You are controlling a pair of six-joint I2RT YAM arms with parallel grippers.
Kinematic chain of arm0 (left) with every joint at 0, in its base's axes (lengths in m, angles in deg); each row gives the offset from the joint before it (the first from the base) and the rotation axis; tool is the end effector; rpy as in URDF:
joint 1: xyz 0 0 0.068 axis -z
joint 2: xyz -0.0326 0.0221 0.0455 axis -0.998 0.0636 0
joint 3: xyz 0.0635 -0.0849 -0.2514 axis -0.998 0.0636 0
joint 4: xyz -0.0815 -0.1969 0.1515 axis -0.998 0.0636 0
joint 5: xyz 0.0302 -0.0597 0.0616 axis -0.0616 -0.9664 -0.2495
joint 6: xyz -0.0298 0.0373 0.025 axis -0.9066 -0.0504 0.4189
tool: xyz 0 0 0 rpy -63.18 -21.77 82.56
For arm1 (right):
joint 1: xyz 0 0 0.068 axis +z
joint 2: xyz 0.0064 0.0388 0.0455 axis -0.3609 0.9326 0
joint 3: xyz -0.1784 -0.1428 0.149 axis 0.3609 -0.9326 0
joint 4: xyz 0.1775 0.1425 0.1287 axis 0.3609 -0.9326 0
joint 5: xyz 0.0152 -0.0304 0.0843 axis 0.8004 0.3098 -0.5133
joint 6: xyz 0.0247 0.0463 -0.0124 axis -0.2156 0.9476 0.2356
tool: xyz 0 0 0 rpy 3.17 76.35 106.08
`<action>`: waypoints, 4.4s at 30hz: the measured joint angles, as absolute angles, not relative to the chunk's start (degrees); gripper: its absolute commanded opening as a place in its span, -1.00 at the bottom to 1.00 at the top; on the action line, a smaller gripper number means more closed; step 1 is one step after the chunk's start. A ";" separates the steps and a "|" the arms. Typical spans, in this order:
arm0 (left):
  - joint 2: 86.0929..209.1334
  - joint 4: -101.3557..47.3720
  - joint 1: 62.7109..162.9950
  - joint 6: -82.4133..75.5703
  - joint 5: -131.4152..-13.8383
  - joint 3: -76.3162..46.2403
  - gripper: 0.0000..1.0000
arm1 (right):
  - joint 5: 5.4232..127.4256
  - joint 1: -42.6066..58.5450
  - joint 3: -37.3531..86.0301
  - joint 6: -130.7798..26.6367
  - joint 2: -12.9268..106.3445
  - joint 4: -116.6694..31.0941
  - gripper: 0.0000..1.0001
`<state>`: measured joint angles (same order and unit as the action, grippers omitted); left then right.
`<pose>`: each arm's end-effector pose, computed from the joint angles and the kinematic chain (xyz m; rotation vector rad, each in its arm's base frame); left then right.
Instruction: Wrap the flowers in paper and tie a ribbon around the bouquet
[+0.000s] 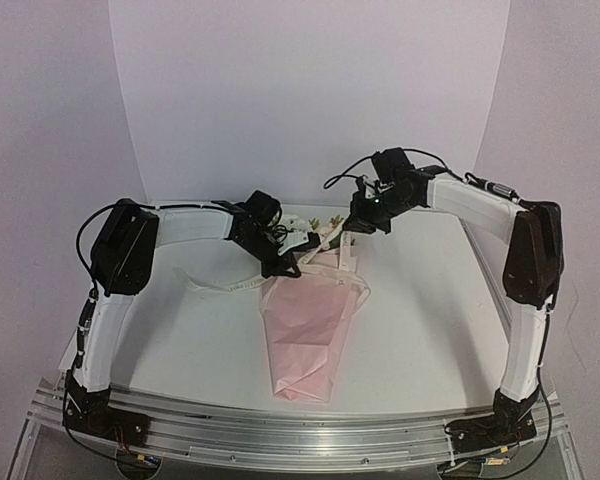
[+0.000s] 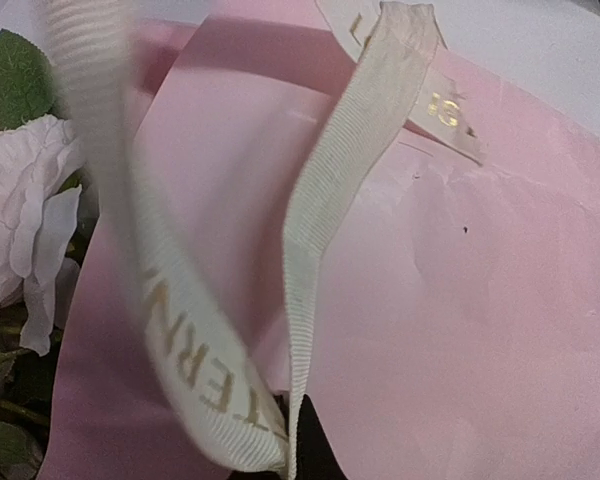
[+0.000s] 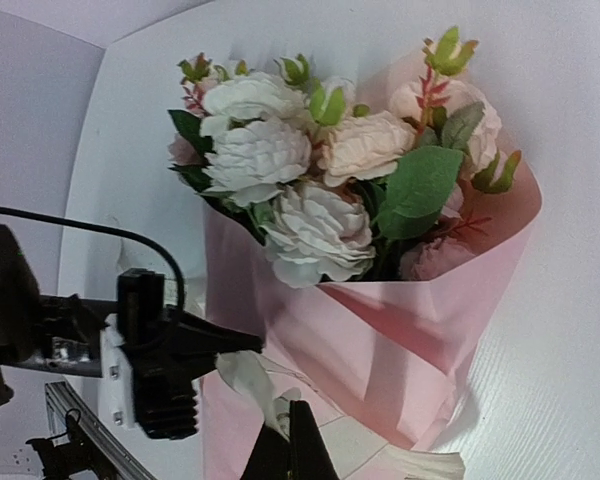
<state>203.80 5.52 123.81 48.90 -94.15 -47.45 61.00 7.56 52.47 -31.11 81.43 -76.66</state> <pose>0.3840 -0.3164 0.1647 1.7203 1.8102 -0.6410 0.4011 0.2291 0.2799 -0.1336 2.4804 0.7188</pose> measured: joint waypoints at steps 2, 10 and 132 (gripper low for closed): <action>203.80 5.02 123.81 48.39 -94.28 -47.51 -1.00 | 59.38 7.75 53.39 -31.29 80.56 -76.60 -1.00; 204.30 2.03 123.97 45.33 -95.75 -50.31 -1.00 | 50.73 10.34 50.79 -26.75 75.24 -69.29 -1.00; 201.81 -0.85 129.12 34.17 -103.14 -36.60 -1.00 | 53.61 10.34 49.13 -17.72 95.51 -69.05 -1.00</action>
<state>201.81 -0.85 129.12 34.17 -103.14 -36.60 53.61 10.34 49.13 -17.72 95.51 -69.05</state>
